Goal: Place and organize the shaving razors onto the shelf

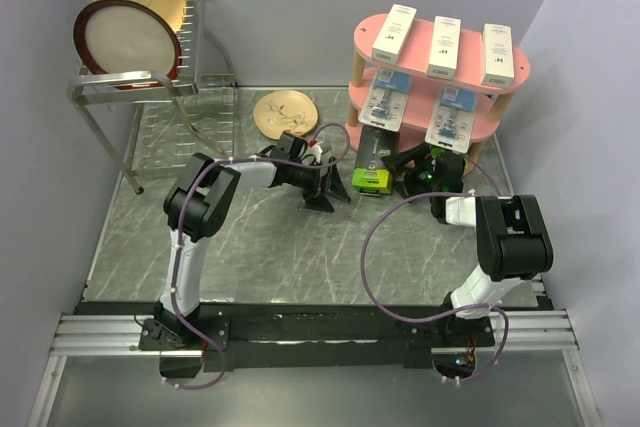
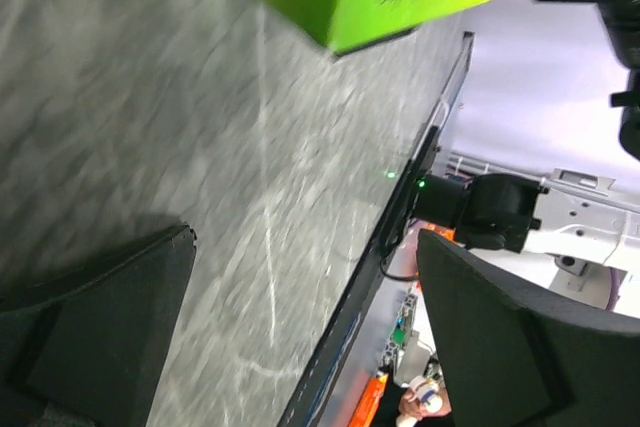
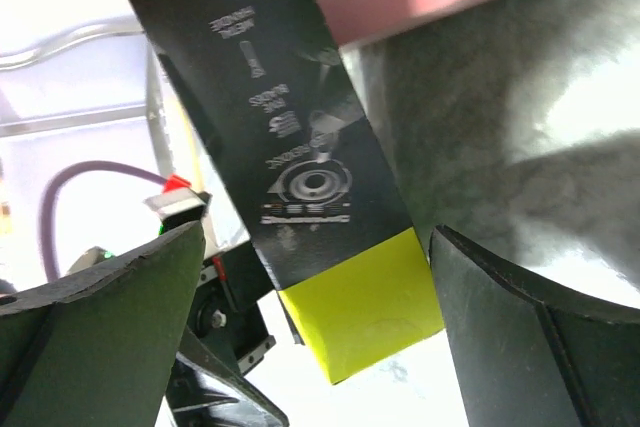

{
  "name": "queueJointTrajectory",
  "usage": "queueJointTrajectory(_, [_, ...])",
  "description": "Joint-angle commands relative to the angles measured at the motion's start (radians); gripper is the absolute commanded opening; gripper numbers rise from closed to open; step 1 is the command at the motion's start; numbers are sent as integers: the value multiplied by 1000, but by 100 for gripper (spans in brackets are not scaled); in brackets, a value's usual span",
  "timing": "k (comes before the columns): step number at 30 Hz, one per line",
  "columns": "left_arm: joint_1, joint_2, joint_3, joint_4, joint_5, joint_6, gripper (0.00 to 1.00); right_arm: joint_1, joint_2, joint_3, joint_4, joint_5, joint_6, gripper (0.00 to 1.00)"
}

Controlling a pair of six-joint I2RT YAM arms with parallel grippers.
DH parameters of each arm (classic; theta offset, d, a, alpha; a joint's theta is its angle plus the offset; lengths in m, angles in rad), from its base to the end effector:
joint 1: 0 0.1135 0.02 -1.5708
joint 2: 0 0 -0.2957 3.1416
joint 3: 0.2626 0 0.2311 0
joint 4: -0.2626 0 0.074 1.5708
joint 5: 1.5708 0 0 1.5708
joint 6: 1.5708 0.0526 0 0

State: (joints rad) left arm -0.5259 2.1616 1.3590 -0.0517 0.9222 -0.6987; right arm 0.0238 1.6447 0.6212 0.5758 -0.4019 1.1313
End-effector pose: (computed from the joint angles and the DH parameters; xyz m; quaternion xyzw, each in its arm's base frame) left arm 0.3702 -0.2634 0.1605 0.0831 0.8490 -0.5215 0.0175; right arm 0.3190 0.0282 0.1960 0.3458 0.7613 0.4264 0.3449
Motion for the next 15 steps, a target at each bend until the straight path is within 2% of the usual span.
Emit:
queueJointTrajectory(1, [-32, 23, -59, 220, -35, -123, 97, 5, -55, 14, -30, 15, -39, 100])
queueJointTrajectory(2, [-34, 17, -81, 271, -39, -145, 94, 5, -63, 14, -39, 17, -48, 100])
queueJointTrajectory(3, [-36, 17, -104, 380, -40, -168, 84, 4, -66, 12, -47, 20, -56, 100])
queueJointTrajectory(5, [-39, 27, -161, 469, -51, -254, 72, 4, -72, 8, -60, 18, -61, 100])
queueJointTrajectory(6, [-42, 32, -173, 543, -46, -284, 59, 2, -77, 9, -73, 15, -70, 100])
queueJointTrajectory(7, [-45, 46, -190, 570, -42, -330, 55, 4, -80, 11, -97, 12, -76, 100])
queueJointTrajectory(9, [-52, 46, -204, 614, -33, -355, 38, -1, -95, 20, -138, -6, -94, 100])
queueJointTrajectory(11, [-57, 37, -213, 648, -36, -363, 31, -13, -132, 32, -241, -58, -129, 100])
queueJointTrajectory(12, [-60, 40, -213, 661, -36, -369, 14, -19, -155, 37, -284, -70, -186, 100])
queueJointTrajectory(14, [-62, 59, -210, 710, -40, -413, 7, -47, -257, 22, -387, -95, -253, 100])
queueJointTrajectory(15, [-65, 69, -209, 734, -45, -436, 4, -53, -294, 12, -427, -97, -337, 100])
